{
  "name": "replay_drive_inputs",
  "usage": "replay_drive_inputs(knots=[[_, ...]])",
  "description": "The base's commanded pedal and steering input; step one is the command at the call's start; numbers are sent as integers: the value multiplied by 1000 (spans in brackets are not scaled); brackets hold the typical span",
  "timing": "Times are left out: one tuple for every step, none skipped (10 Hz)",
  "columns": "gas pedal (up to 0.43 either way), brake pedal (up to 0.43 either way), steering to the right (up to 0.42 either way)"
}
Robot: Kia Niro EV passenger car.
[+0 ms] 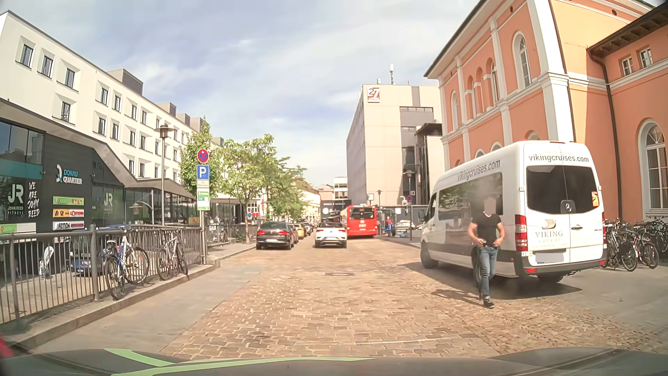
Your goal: Follow the waypoints while adhering to traffic rules and regulations
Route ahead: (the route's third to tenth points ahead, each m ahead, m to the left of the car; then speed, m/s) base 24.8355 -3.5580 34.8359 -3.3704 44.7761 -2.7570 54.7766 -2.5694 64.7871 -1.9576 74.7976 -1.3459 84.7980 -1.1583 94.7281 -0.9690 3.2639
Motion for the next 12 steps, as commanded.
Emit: replay_drive_inputs(knots=[[0, 0, -28], [0, 0, -28], [0, 0, -27], [0, 0, -25], [0, 0, -24], [0, 0, -23], [8, 0, -19], [8, 0, -17], [8, 0, -19], [8, 0, -16], [8, 0, -11], [8, 0, -4]])
